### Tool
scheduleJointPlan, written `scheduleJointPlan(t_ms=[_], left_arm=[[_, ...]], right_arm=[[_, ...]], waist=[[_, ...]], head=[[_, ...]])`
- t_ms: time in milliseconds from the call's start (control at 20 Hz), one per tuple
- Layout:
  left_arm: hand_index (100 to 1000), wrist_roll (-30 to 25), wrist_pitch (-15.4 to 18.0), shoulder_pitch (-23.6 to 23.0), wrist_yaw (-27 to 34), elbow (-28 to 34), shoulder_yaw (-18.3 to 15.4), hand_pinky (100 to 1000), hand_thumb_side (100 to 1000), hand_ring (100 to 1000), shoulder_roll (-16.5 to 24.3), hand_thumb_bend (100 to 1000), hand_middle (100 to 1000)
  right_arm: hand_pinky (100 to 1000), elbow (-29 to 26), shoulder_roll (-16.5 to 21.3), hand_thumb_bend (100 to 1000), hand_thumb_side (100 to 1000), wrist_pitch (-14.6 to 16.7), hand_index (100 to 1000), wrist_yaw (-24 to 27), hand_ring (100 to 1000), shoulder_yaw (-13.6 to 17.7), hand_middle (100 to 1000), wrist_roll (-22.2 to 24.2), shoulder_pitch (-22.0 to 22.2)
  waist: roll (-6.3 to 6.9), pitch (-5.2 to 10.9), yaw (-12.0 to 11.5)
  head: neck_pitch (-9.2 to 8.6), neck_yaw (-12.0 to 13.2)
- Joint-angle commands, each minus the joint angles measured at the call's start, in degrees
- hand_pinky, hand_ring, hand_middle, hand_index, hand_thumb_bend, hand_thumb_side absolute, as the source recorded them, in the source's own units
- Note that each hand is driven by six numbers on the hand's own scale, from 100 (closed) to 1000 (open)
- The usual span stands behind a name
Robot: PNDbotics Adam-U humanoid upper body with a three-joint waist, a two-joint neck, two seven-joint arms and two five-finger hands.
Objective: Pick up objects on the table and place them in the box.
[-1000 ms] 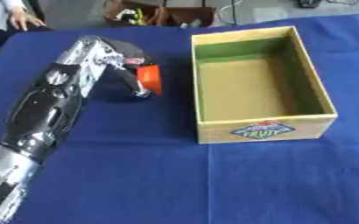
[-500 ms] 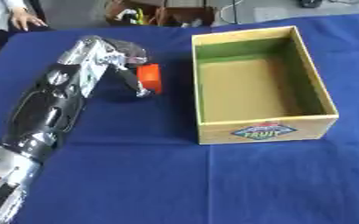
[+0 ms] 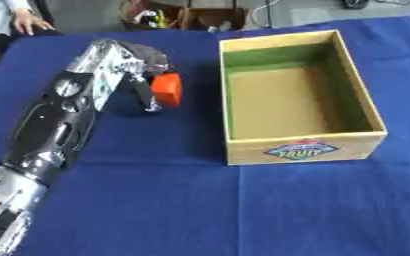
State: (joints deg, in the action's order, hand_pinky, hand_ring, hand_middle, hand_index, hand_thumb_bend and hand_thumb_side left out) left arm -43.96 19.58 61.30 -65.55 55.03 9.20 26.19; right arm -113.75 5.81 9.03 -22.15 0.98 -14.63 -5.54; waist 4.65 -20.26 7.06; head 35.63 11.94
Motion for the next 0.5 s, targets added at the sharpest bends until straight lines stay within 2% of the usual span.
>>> scheduleJointPlan(t_ms=[50,250,500], left_arm=[[731,-4.6,4.5,1.2,0.5,2.4,-1.2,238,251,454,1.3,100,380],[689,-1.5,1.9,1.1,0.5,4.1,-0.8,205,250,430,1.6,100,357],[670,2.5,0.9,1.4,0.9,5.8,-0.3,183,250,413,2.0,100,345]], right_arm=[[814,-0.8,0.2,100,975,-0.2,940,-0.2,961,-0.3,705,0.1,-0.2],[815,-0.8,0.3,100,974,-0.3,940,-0.2,961,-0.2,706,0.0,0.0],[815,-0.8,0.6,100,974,-0.3,940,0.0,960,-0.2,706,-0.1,0.1]], waist=[[-0.24,1.15,-0.1],[-0.24,1.4,-0.2],[-0.27,1.86,-0.5]], head=[[-0.27,-0.1],[-0.03,-0.1],[0.21,-0.3]])
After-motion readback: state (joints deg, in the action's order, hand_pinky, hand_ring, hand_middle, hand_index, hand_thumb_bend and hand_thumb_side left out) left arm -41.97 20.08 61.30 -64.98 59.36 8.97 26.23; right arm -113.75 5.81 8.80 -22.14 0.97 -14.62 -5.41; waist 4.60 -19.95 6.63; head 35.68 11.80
